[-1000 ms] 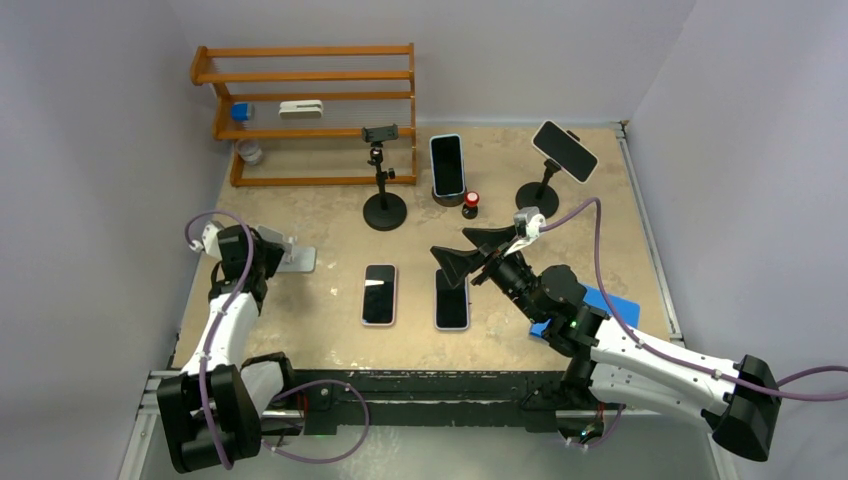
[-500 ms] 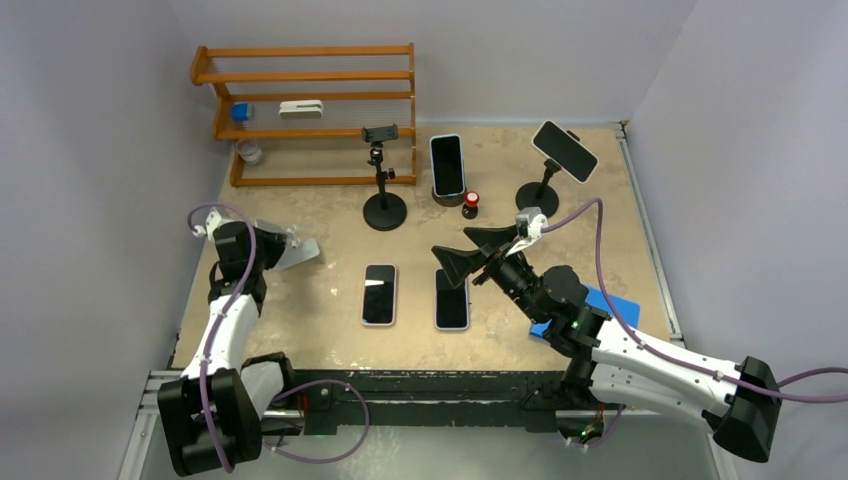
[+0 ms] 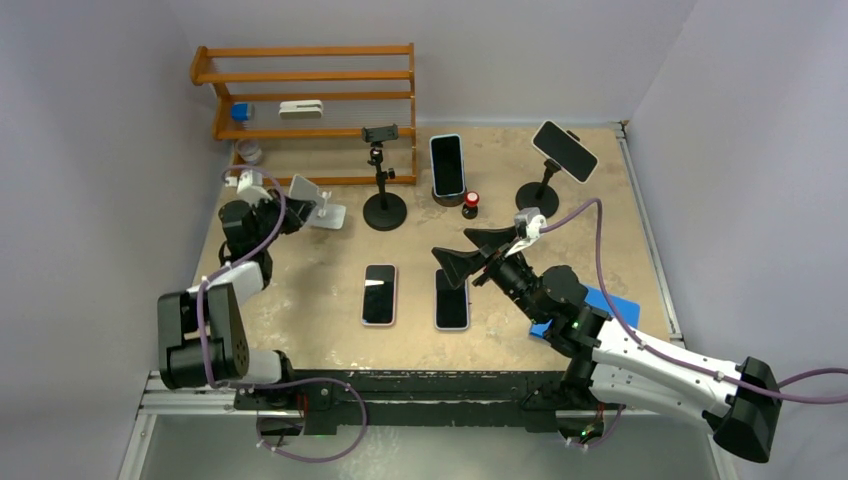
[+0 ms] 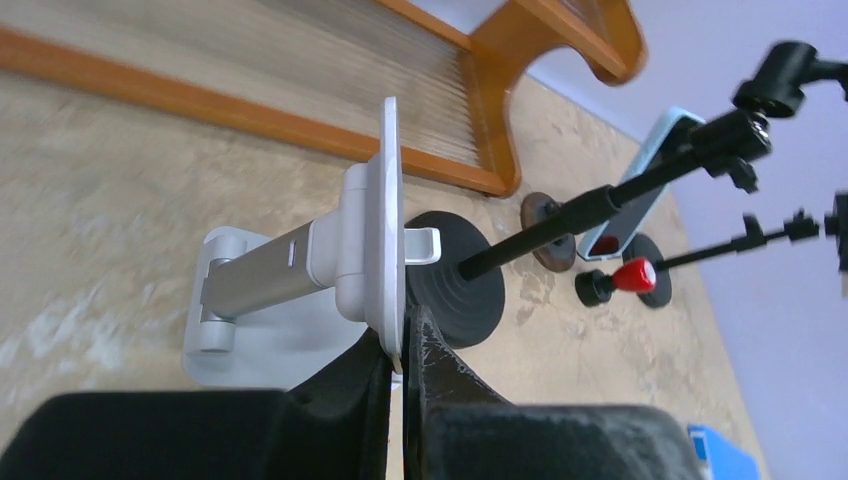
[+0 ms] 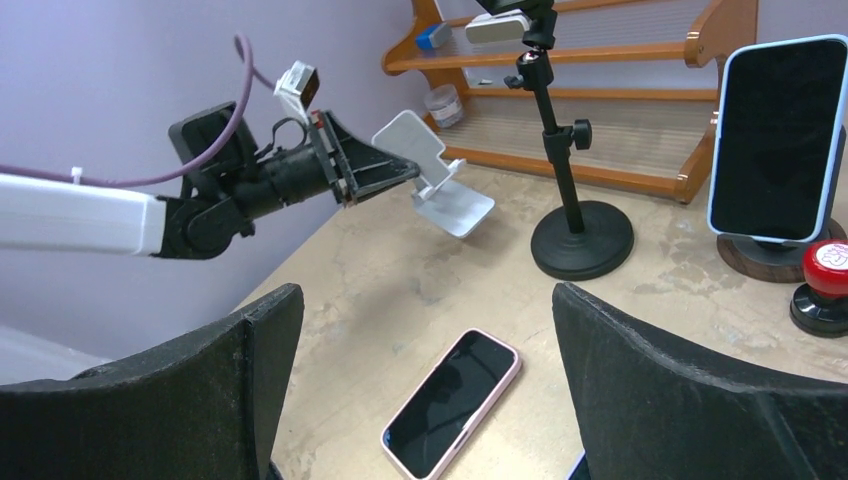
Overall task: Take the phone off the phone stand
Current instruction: Place the phone stand at the center of the board.
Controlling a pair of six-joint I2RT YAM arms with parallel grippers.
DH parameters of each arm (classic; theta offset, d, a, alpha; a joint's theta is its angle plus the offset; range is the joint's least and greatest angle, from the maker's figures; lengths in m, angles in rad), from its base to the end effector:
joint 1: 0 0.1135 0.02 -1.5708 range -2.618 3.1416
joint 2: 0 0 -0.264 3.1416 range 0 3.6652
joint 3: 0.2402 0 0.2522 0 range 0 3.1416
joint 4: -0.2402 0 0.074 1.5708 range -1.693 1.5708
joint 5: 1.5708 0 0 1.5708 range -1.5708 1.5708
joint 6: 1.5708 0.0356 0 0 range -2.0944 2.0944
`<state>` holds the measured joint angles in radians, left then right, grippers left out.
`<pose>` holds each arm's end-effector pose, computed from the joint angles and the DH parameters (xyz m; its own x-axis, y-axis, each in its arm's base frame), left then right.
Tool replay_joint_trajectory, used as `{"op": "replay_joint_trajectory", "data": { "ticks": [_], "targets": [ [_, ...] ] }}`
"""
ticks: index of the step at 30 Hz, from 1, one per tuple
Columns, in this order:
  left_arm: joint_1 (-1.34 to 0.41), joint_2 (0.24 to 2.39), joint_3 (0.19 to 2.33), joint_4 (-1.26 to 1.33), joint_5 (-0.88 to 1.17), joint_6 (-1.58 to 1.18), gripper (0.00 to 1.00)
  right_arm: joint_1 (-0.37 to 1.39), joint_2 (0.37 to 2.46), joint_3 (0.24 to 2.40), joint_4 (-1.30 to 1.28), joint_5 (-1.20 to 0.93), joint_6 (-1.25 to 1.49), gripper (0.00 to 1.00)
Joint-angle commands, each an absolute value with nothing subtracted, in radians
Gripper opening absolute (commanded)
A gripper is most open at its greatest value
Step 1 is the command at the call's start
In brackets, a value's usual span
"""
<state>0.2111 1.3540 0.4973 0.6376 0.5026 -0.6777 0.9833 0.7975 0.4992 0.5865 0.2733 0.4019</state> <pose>0.2692 0.0402 0.2026 -0.3387 -0.6345 -0.6947 0.0819 0.7157 -0.6936 0.1140 0.1538 0.3186 -0.1124 0.5108 -0.8523 -0.6672 0.5969 0.4456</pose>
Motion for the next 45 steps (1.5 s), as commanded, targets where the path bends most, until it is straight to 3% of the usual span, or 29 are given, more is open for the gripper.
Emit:
{"op": "replay_joint_trajectory", "data": {
  "ticks": [1, 15, 45],
  "targets": [
    [0.186, 1.412, 0.658, 0.819, 0.695, -0.458, 0.00, 0.988, 0.770, 0.526, 0.607, 0.277, 0.385, 0.95],
    [0.097, 1.607, 0.868, 0.559, 0.769, -0.276, 0.00, 0.988, 0.798, 0.521, 0.617, 0.277, 0.385, 0.95],
    [0.114, 1.628, 0.846, 0.401, 0.503, -0.292, 0.00, 0.988, 0.823, 0.530, 0.612, 0.288, 0.382, 0.95]
  ]
}}
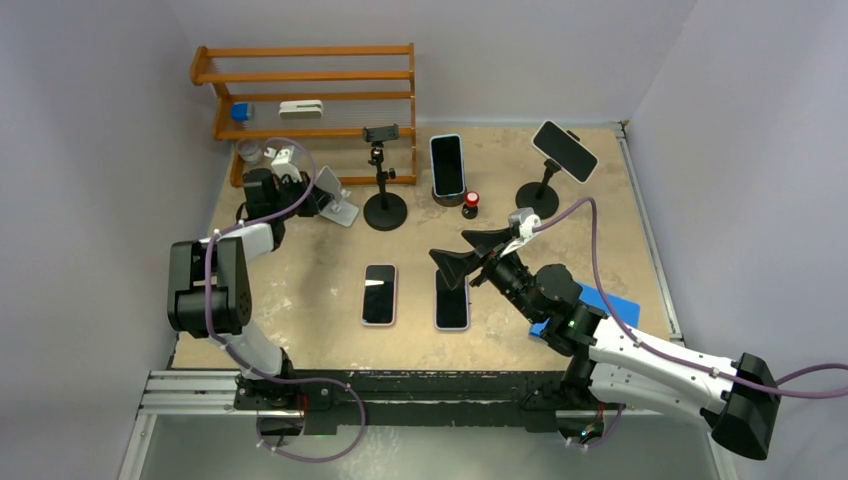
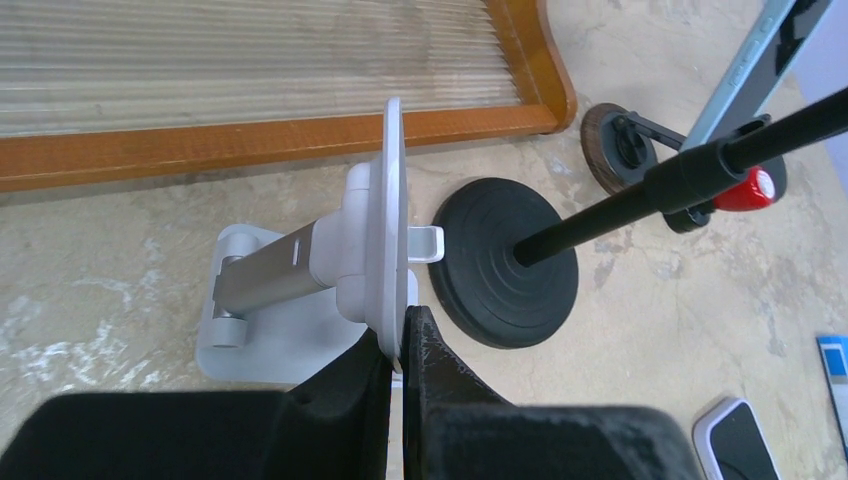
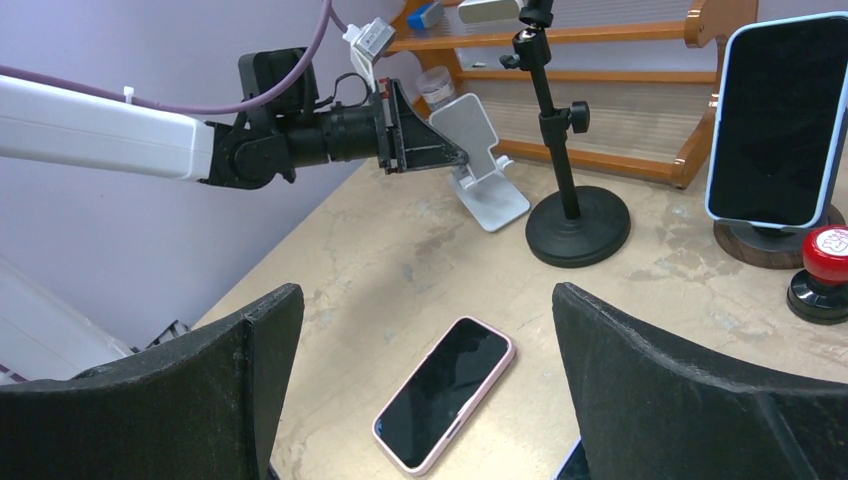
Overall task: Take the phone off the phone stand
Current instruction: Place the phone stand at the center of the board.
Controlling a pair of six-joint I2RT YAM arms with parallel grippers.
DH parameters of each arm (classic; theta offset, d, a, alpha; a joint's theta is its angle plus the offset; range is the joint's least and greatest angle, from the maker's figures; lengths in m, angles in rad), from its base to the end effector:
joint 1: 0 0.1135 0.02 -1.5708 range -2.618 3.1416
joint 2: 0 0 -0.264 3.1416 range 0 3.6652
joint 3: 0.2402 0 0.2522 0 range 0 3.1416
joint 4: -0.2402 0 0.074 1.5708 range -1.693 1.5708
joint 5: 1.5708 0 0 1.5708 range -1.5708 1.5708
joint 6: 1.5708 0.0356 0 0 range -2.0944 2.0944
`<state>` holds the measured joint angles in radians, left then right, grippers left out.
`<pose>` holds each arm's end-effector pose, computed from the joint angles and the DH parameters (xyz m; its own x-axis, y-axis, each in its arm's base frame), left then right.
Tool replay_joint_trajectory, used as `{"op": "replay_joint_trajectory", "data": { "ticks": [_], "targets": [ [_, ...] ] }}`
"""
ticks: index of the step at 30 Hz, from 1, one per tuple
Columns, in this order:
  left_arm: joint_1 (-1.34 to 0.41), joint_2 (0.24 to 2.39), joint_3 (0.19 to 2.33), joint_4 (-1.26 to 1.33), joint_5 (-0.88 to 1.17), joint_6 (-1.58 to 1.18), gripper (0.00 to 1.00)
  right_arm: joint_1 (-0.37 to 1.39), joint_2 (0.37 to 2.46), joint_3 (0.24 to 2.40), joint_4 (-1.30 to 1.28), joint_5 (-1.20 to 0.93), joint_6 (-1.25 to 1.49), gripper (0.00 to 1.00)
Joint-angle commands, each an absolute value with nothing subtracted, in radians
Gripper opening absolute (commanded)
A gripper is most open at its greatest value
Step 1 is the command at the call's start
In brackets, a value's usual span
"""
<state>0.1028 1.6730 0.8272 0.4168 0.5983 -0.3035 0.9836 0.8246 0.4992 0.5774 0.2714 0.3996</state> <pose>0.3485 0.0158 0.1895 -0.5218 -0.3021 -0.7978 0.2816 0.8218 -0.4954 0.1171 0.1587 0.3129 -0.1288 0.4830 -0.8661 -0.6601 0.6100 0.4383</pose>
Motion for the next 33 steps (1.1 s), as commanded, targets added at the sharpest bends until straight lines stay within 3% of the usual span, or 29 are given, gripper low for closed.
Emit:
{"op": "replay_joint_trajectory", "data": {
  "ticks": [1, 5, 11, 19, 22, 33],
  "targets": [
    [0.115, 1.629, 0.845, 0.392, 0.479, -0.296, 0.00, 0.988, 0.820, 0.530, 0.608, 0.290, 0.381, 0.95],
    [0.114, 1.631, 0.836, 0.389, 0.475, -0.308, 0.01, 0.988, 0.808, 0.533, 0.596, 0.296, 0.382, 0.95],
    [0.112, 1.613, 0.821, 0.390, 0.477, -0.335, 0.36, 0.988, 0.805, 0.536, 0.589, 0.302, 0.382, 0.95],
    [0.111, 1.466, 0.805, 0.342, 0.393, -0.385, 0.62, 0.988, 0.797, 0.545, 0.574, 0.339, 0.382, 0.96],
    [0.109, 1.374, 0.790, 0.325, 0.350, -0.411, 0.84, 0.988, 0.797, 0.551, 0.560, 0.384, 0.395, 0.99],
    [-0.022, 1.011, 0.742, 0.252, 0.227, -0.382, 0.91, 0.988, 0.807, 0.636, 0.423, 0.652, 0.596, 0.99]
  ]
}}
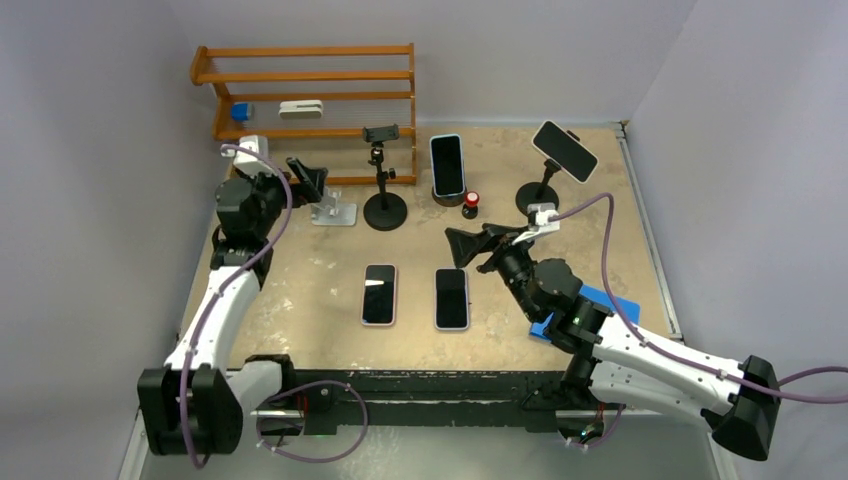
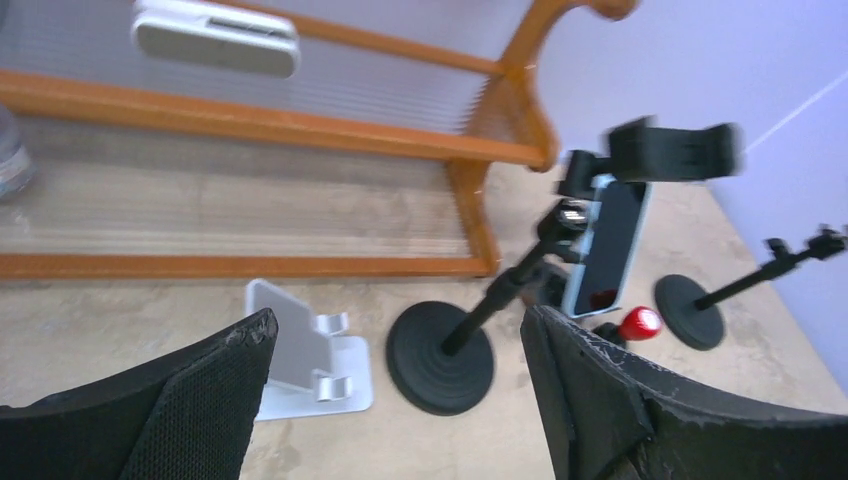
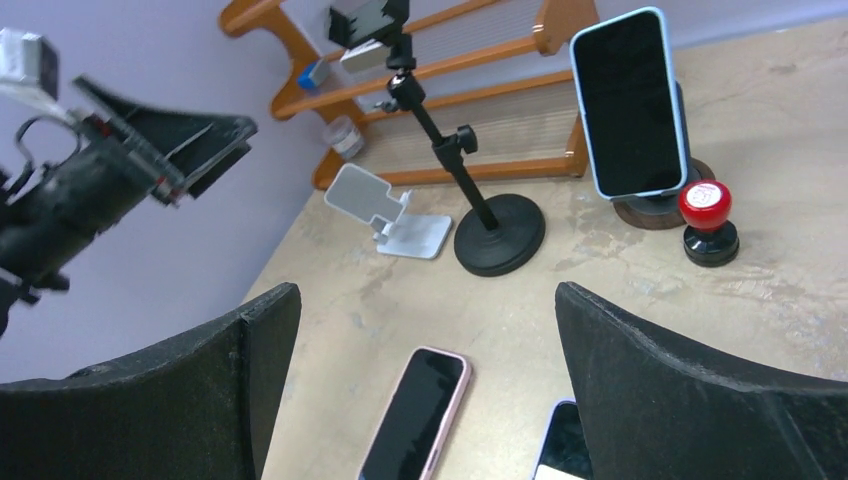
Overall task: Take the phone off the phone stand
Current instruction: Place the phone stand at the center of the board, then pick up the phone stand with the phone at the center of the board.
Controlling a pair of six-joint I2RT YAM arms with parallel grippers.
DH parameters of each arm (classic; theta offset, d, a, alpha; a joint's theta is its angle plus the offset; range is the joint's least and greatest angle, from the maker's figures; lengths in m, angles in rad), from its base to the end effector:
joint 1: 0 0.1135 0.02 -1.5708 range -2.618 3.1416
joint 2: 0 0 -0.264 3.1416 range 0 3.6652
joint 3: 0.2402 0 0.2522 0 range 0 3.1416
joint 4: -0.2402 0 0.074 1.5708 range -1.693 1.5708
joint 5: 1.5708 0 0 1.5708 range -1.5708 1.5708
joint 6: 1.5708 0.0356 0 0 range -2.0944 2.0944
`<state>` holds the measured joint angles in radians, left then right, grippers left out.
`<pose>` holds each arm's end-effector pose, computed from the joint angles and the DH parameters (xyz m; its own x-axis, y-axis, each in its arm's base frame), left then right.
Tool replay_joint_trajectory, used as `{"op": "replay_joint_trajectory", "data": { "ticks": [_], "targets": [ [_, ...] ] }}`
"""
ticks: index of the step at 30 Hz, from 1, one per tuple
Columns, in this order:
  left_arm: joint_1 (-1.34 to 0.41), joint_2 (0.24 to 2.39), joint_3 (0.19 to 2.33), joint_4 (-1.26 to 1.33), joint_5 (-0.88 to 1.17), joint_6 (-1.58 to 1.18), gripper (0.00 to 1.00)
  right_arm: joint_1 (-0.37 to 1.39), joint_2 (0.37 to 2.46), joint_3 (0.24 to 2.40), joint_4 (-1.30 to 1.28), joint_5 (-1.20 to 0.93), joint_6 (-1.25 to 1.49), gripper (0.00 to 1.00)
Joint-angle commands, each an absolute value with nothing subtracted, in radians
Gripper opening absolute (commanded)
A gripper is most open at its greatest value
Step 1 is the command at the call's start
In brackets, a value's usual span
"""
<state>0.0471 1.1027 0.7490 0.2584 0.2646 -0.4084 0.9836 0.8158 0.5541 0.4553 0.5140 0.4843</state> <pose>0.2595 0.0029 0.3102 -0.1725 -0.3919 -0.9037 0.1592 0.8943 -0.4182 0.1222 0.1520 0.3205 -0.1187 0.5534 -0.8244 -0.4546 0.7079 0.5406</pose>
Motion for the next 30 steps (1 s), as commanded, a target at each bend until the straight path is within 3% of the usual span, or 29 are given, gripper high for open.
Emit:
{"op": "replay_joint_trajectory", "data": {
  "ticks": [1, 7, 11, 18, 23, 26, 30],
  "targets": [
    [-0.046, 0.989, 0.749, 0.248, 0.239, -0.369, 0.91, 0.988, 0.811, 0.651, 0.413, 0.652, 0.597, 0.99],
    [-0.214, 0.890, 0.806, 0.195, 0.345, -0.319, 0.91, 0.988, 0.831, 0.708, 0.431, 0.688, 0.528, 0.99],
    [-0.308, 0.837, 0.811, 0.138, 0.303, -0.288, 0.92, 0.988, 0.867, 0.733, 0.490, 0.771, 0.502, 0.99],
    [-0.360, 0.910, 0.992, -0.079, 0.258, -0.229, 0.93, 0.986, 1.000, 0.983, 0.326, 0.934, 0.418, 0.99],
    [-0.359, 1.017, 1.143, -0.172, 0.197, -0.352, 0.98, 0.986, 1.048, 1.095, 0.359, 0.970, 0.242, 0.99],
    [-0.359, 1.044, 1.110, -0.065, 0.191, -0.501, 1.00, 0.986, 1.046, 1.106, 0.417, 0.939, 0.180, 0.99],
    [-0.359, 1.049, 0.989, 0.222, 0.374, -0.578, 1.00, 0.985, 1.059, 1.130, 0.479, 0.893, 0.126, 0.99]
  ]
}}
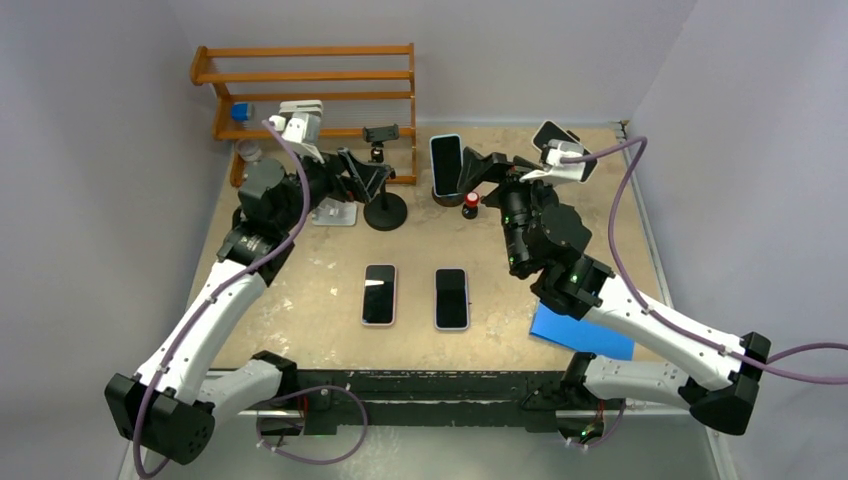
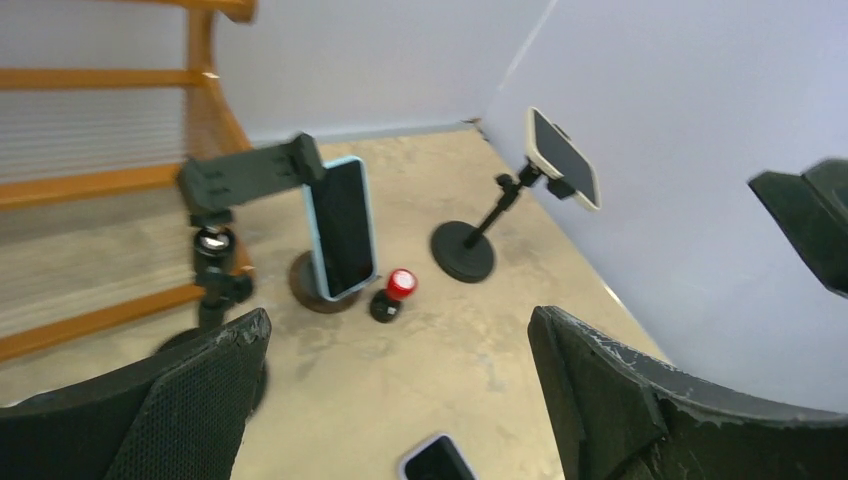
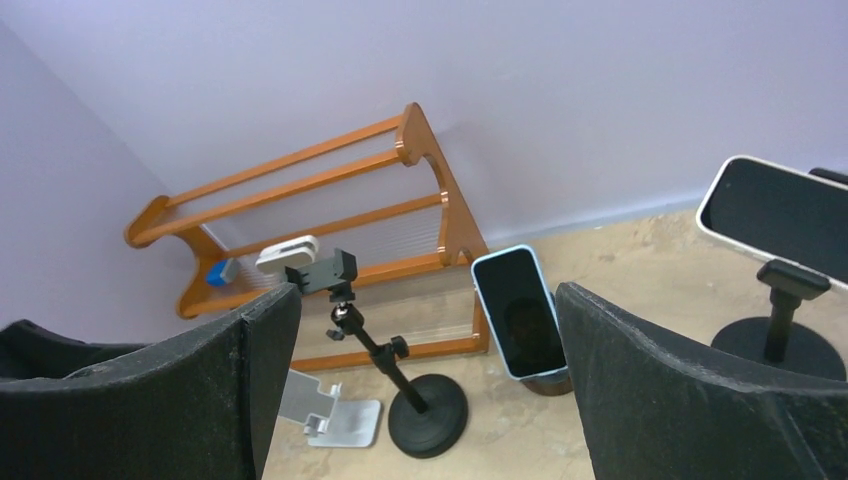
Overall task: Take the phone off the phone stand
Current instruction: Pick up the phone stand with the phone at the center of the board.
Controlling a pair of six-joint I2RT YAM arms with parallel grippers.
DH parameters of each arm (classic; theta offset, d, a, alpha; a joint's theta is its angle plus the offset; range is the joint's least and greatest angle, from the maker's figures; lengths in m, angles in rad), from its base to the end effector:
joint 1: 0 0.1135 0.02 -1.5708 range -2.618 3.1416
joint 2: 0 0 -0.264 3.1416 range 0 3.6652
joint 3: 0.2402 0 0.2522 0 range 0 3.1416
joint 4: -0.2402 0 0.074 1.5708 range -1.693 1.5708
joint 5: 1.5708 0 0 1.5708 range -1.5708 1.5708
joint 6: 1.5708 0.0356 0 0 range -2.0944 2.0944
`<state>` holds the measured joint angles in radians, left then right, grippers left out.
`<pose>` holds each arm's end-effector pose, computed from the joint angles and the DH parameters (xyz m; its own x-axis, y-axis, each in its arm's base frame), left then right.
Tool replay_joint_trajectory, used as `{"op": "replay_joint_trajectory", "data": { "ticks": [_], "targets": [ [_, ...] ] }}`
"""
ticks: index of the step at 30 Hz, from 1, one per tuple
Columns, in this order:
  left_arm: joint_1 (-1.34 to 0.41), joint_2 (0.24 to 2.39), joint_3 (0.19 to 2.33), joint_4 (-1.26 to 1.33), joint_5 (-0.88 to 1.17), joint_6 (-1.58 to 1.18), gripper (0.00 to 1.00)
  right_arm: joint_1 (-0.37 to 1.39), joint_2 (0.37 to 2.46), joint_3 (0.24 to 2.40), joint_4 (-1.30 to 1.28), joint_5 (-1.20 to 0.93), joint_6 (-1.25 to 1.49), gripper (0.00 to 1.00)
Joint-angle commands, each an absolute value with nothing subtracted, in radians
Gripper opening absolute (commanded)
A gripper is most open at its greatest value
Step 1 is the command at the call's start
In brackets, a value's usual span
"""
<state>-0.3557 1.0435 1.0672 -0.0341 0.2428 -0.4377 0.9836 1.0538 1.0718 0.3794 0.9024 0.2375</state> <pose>0.2212 -0.0913 0.4063 -0.2476 -0.3469 -0.9046 0.5062 0.7498 -0.4261 0.1462 0.1693 0.4446 0.1814 0.5357 -0.8247 -0.1622 0.8434 0.5122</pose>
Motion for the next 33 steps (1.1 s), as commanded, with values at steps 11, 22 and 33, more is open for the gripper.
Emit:
{"op": "replay_joint_trajectory", "data": {
  "ticks": [11, 22, 33],
  "targets": [
    [-0.486, 1.133, 1.016, 0.080, 0.443, -0.440, 1.00, 0.715, 1.134, 1.226, 0.203, 0.634, 0.463, 0.99],
    [-0.852, 1.183, 1.088, -0.156, 0.020, -0.231, 1.00, 0.689, 0.864, 0.961, 0.086, 0.794, 0.607, 0.99],
    [-0.900, 1.160, 1.076, -0.183, 0.092, -0.248, 1.00, 0.689, 0.650, 0.683, 0.183, 0.652, 0.585, 0.99]
  ]
}}
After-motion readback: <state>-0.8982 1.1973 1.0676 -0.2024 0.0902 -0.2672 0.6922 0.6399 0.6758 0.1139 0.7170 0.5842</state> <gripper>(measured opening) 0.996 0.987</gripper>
